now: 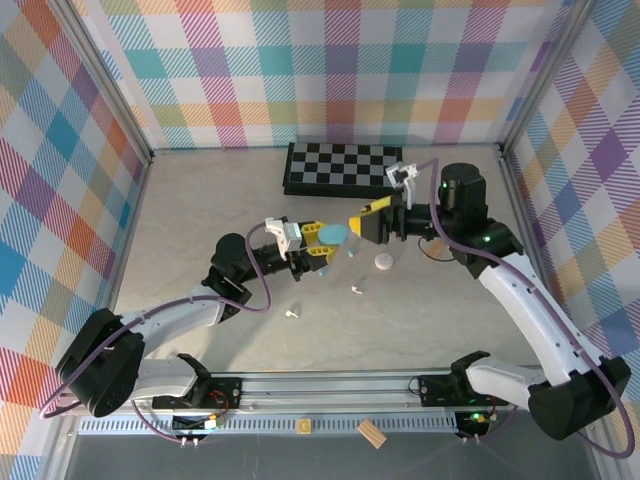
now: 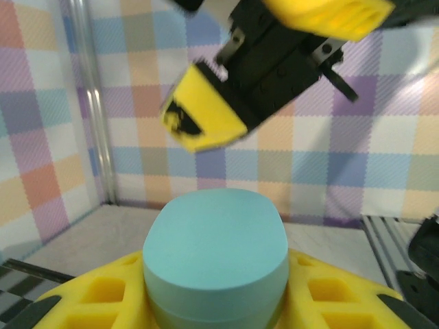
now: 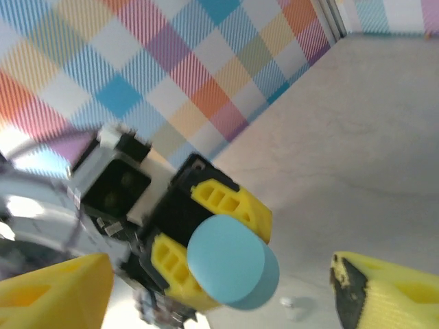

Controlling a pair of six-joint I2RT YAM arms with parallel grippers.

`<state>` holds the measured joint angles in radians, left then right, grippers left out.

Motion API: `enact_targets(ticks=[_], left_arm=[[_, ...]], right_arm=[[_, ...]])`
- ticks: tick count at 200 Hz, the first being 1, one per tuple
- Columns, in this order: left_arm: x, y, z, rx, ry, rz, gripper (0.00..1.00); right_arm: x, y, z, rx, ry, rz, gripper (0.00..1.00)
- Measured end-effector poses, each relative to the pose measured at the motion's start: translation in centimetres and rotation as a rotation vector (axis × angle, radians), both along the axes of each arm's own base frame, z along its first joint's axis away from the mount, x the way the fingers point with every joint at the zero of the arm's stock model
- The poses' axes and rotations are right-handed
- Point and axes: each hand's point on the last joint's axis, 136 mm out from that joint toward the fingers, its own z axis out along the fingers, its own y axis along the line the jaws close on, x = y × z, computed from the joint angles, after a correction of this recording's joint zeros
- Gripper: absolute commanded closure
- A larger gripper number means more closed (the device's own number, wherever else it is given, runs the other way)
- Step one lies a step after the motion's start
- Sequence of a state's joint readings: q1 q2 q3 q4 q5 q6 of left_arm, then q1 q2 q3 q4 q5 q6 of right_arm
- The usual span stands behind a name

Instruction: Insert the wireless bluetooth earbuds into the charging case

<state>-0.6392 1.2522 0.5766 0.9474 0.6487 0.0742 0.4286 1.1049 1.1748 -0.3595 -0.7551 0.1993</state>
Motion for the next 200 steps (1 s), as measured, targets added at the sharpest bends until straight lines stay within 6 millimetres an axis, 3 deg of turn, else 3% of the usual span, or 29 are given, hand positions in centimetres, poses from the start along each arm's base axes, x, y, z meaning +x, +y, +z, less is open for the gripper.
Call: enact_targets(ticks=[35, 58, 141, 200], left_arm=[[-0.8, -0.4, -1.9, 0.059, 0.065, -0.061, 0.73], [-1.2, -0.6, -2.4, 0.078, 0.087, -0.091, 0.73], [-2.1, -0.7, -2.1, 0.092, 0.1, -0.142, 0.73], [-2.6, -0.4, -1.2, 0.079, 0.083, -0.146, 0.73]], right_arm=[[-4.1, 0.5, -1.6, -0.136, -0.275, 0.188, 0.03], [-5.2, 1.3, -3.0, -0.188, -0.344, 0.272, 0.02], [-1.7, 1.9, -7.5, -0.345, -0.363, 0.261, 0.0], [-0.2, 1.7, -7.7, -0.386, -0.393, 0.202, 0.0]])
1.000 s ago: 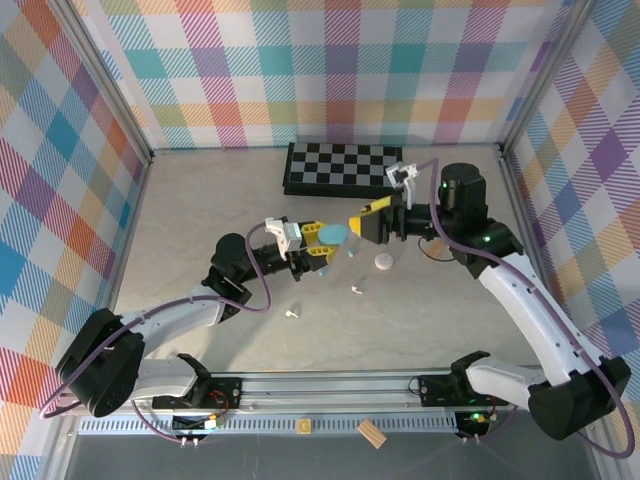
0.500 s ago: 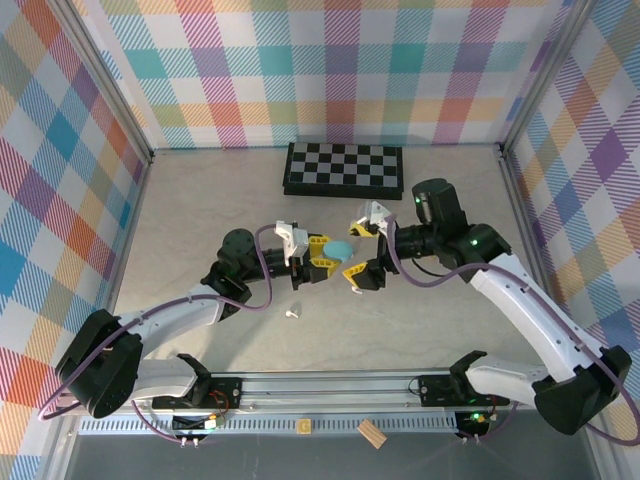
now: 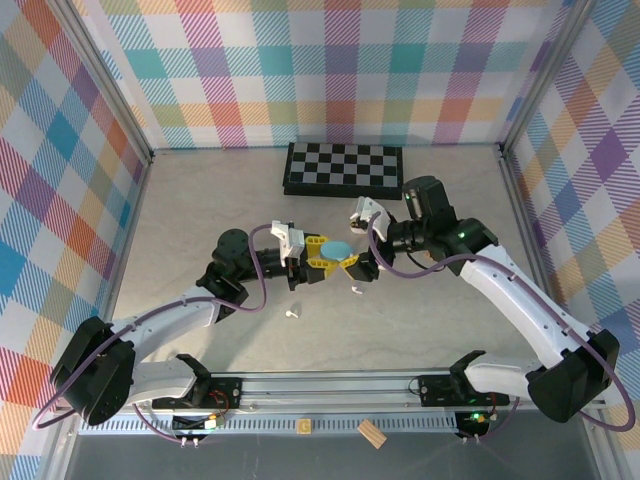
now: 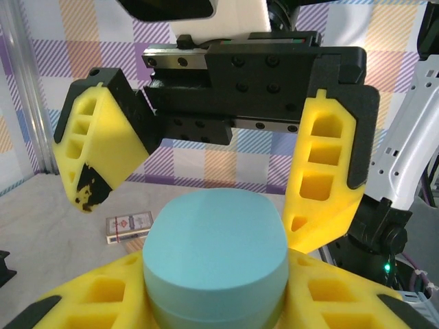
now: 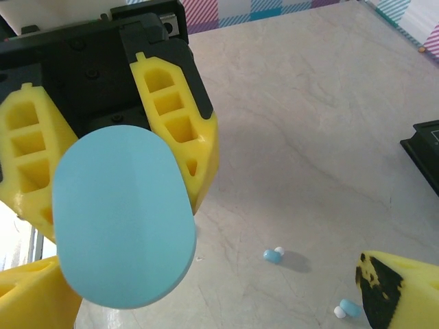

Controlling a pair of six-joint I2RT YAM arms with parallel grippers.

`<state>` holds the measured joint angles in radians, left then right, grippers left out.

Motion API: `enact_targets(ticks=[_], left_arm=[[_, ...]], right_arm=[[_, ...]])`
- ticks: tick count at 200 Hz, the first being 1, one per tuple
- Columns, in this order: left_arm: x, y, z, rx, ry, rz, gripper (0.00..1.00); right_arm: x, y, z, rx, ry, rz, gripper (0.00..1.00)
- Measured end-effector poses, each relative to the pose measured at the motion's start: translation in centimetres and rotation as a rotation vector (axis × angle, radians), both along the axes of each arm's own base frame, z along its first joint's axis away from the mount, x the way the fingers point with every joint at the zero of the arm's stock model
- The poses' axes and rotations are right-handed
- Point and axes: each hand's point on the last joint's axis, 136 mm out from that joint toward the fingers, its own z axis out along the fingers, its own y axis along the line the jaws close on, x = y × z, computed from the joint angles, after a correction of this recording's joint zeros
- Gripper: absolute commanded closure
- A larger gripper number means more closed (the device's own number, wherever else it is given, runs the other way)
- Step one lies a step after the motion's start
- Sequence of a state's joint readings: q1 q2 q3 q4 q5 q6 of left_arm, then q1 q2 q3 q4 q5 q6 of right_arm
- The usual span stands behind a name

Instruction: Insert the wireless bluetooth earbuds into the charging case

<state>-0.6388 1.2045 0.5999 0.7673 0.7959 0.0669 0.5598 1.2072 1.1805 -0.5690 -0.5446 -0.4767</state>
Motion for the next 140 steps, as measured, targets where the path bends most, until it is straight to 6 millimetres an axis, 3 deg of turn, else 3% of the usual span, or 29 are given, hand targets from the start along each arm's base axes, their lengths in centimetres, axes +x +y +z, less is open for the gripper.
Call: enact_targets(ticks=[140], left_arm=[[0.23, 0.07, -0.15, 0.005, 0.003, 0.011, 0.73]], right_arm=[[0.52, -0.61, 0.77, 0.041, 0.077, -0.079, 0.01]])
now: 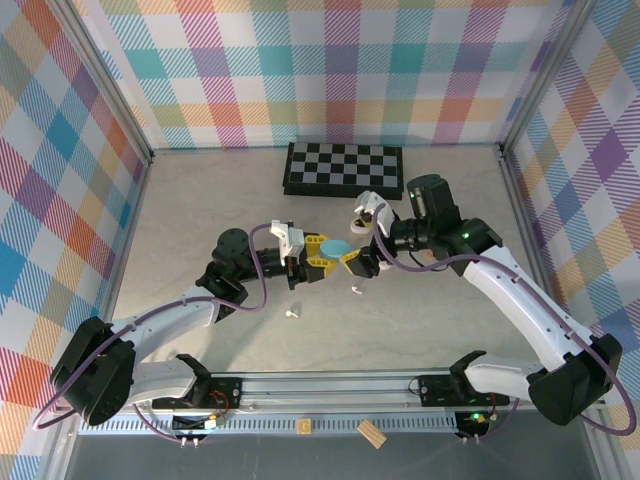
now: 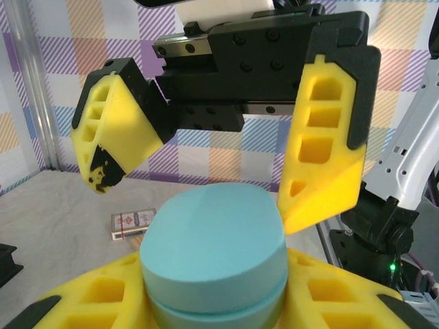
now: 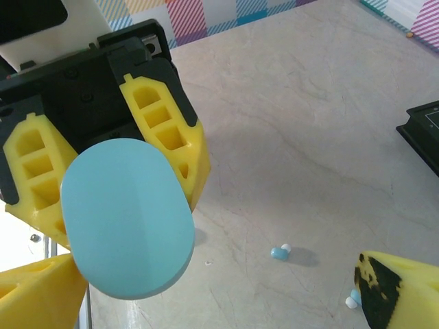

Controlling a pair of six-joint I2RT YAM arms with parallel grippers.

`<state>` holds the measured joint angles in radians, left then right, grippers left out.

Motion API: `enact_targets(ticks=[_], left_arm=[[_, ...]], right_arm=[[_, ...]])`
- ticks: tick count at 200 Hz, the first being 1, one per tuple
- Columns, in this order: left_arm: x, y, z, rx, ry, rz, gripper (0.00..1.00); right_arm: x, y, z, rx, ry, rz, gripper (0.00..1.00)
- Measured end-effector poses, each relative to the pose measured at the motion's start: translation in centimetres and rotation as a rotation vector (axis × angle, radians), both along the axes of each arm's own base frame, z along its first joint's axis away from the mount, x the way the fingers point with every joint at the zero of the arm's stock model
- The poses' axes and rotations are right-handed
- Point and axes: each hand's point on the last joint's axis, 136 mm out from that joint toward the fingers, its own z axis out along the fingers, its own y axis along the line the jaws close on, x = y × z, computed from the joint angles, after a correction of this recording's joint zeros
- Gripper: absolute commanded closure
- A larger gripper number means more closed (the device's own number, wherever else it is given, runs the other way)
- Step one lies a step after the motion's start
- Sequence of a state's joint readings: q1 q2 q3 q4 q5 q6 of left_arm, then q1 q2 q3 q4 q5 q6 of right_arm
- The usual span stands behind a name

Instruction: Insert the wireless bluetooth earbuds into the charging case

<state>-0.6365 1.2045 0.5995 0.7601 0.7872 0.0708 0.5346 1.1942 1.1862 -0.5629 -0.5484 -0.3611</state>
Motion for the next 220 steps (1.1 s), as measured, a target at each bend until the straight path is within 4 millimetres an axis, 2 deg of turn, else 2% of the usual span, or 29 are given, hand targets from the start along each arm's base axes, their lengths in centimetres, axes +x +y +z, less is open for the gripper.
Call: enact_targets(ticks=[92, 119, 159, 169, 188, 220], left_arm=[[0.2, 0.0, -0.2, 0.004, 0.01, 0.0, 0.73], [0.0, 0.0, -0.3, 0.004, 0.014, -0.012, 0.73], [-0.4, -0.1, -0.3, 0.003, 0.026, -0.036, 0.73], [-0.5, -0.1, -0.3, 0.003, 0.028, -0.039, 0.73], [-0.5, -0.2, -0.1, 0.003, 0.03, -0.047, 0.73], [-0.5, -0.3, 0.3, -0.001, 0.026, -0.051, 0.73]], right_arm=[[1.4, 0.0, 1.8, 0.066, -0.01, -0.05, 0.04], [1.5, 0.3, 2.3, 0.082, -0.043, -0.03, 0.09], [1.3, 0.7, 2.9, 0.092, -0.098, 0.018, 0.24], [1.2, 0.8, 2.9, 0.093, -0.104, 0.026, 0.33], [1.1, 0.9, 3.0, 0.095, -0.12, 0.043, 0.42], [1.0, 1.2, 2.6, 0.091, -0.127, 0.072, 0.52]])
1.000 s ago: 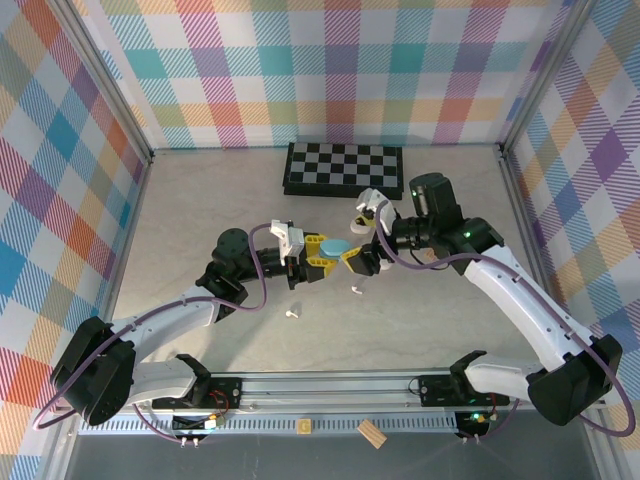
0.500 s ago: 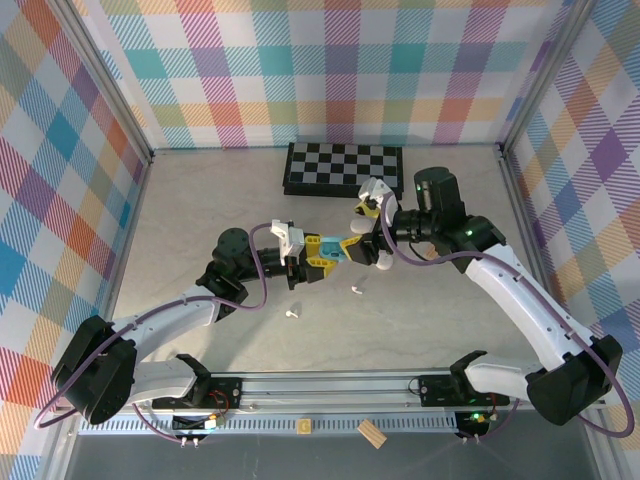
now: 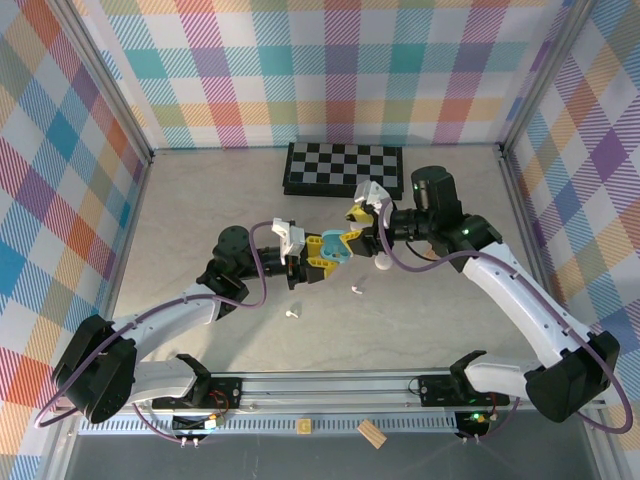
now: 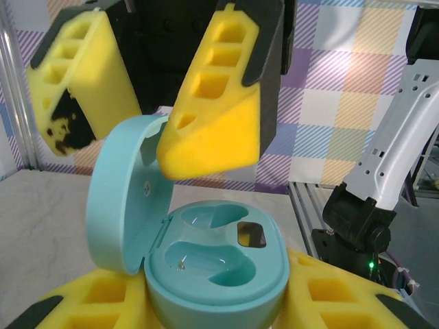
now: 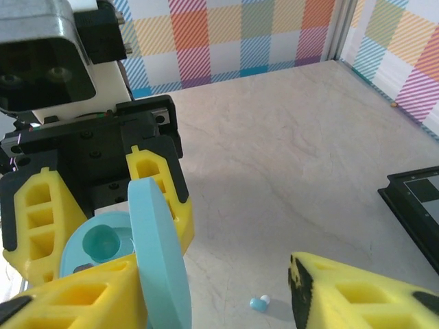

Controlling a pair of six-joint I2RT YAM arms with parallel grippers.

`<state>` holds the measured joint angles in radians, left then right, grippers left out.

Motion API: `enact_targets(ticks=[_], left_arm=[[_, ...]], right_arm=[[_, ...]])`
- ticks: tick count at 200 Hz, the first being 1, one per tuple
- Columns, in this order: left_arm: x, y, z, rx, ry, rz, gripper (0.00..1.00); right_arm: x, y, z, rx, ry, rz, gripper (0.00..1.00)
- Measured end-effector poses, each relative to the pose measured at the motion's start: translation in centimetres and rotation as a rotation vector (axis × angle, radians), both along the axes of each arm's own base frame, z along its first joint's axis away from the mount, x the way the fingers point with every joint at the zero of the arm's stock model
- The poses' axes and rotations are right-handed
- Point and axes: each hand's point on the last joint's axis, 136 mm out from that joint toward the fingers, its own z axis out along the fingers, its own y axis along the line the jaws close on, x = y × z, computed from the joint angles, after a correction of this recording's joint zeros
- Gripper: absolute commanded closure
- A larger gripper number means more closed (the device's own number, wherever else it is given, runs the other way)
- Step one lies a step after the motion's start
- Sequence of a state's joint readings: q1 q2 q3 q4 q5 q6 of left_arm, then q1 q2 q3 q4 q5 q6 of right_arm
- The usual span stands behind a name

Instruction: Insert the wireless bluetooth earbuds into the charging case

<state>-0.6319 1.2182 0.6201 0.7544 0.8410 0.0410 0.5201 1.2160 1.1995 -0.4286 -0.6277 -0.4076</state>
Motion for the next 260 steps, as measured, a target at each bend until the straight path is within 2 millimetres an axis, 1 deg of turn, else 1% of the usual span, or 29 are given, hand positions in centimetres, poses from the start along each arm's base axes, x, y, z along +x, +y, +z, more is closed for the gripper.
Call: enact_targets(ticks=[31, 47, 55, 64, 80, 91, 101, 113, 125, 146, 163, 183, 215, 227, 237, 260], left_arm=[[0.1, -0.1, -0.1, 0.002, 0.008, -0.001, 0.73], [0.2, -0.2, -0.2, 0.003, 0.01, 0.0, 0.73], [0.2, -0.2, -0.1, 0.003, 0.01, 0.001, 0.73], [0.3, -0.2, -0.2, 0.004, 0.011, 0.001, 0.73], [0.3, -0.2, -0.2, 0.004, 0.014, 0.0, 0.73], [0.3, -0.3, -0.1, 0.003, 0.014, 0.0, 0.73], [0.4, -0.3, -0.2, 0.002, 0.014, 0.0, 0.73], [0.5, -0.4, -0.3, 0.002, 0.021, 0.0, 0.72], [0.6, -0.4, -0.3, -0.002, 0.022, 0.002, 0.7], [0.8, -0.5, -0.2, -0.008, 0.025, 0.006, 0.58], [1.0, -0.5, -0.2, -0.013, 0.032, 0.014, 0.44], [1.4, -0.6, -0.5, -0.012, 0.042, 0.027, 0.33], [1.9, -0.7, -1.0, -0.005, 0.056, 0.047, 0.21], [2.1, -0.7, -1.0, -0.006, 0.057, 0.055, 0.16], [2.3, -0.8, -1.0, -0.012, 0.063, 0.062, 0.14], [2.6, -0.8, -0.7, -0.032, 0.06, 0.07, 0.15]], right_arm=[[-0.3, 0.2, -0.3, -0.004, -0.003, 0.028, 0.66], [-0.5, 0.2, -0.3, -0.004, -0.001, 0.038, 0.76], [-0.6, 0.3, -0.3, -0.004, 0.004, 0.043, 0.79], [-0.8, 0.3, -0.4, -0.003, 0.004, 0.051, 0.87], [-0.8, 0.3, -0.4, -0.006, -0.006, 0.054, 0.96], [-0.7, 0.3, -0.4, -0.007, -0.009, 0.054, 0.98], [-0.7, 0.3, -0.4, -0.008, -0.008, 0.052, 1.0], [-0.7, 0.3, -0.4, -0.009, -0.009, 0.05, 1.0], [-0.6, 0.2, -0.4, -0.012, -0.011, 0.045, 1.0], [-0.3, 0.2, -0.4, -0.014, -0.018, 0.03, 1.0], [0.0, 0.1, -0.5, -0.015, -0.026, 0.012, 1.0], [0.4, -0.2, -0.4, -0.012, -0.05, -0.02, 1.0], [0.9, -0.7, -0.1, -0.011, -0.093, -0.072, 1.0], [1.1, -0.8, 0.1, -0.006, -0.108, -0.086, 1.0], [1.3, -1.0, 0.2, -0.003, -0.117, -0.099, 1.0], [1.4, -1.1, 0.5, 0.006, -0.134, -0.116, 1.0]])
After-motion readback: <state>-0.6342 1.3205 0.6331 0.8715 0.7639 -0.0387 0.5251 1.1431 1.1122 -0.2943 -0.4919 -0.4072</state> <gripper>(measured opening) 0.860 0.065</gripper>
